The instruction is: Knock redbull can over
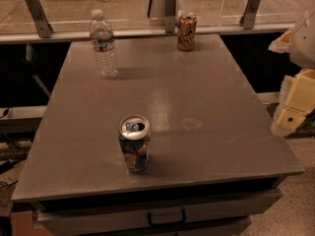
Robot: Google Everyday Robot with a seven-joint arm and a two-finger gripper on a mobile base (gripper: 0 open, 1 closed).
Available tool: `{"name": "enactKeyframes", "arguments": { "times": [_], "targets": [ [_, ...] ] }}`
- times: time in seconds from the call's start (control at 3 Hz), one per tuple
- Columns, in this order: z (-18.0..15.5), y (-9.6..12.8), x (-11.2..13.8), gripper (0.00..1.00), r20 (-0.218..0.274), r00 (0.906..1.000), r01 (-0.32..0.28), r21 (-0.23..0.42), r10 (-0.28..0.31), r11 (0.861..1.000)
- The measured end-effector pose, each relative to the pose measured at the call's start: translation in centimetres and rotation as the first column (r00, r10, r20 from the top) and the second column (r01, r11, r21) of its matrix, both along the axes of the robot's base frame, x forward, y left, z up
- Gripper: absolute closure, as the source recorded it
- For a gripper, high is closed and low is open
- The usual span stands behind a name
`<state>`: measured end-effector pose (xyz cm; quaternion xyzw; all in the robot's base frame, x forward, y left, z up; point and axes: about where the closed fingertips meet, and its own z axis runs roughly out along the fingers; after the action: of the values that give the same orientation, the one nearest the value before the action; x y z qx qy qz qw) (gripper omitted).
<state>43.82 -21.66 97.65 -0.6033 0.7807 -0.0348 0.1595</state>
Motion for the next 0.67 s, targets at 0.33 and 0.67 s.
{"name": "enactKeyframes", "arguments": {
  "times": [0.33, 0.67],
  "targets": [
    [0.0, 0.0, 0.0, 0.0, 0.0, 1.0, 0.0, 0.0, 0.0, 1.0],
    [-0.58, 0.85, 0.81, 0.0, 0.003, 0.9998, -0.018, 0.075, 0.018, 0.997]
  ]
}}
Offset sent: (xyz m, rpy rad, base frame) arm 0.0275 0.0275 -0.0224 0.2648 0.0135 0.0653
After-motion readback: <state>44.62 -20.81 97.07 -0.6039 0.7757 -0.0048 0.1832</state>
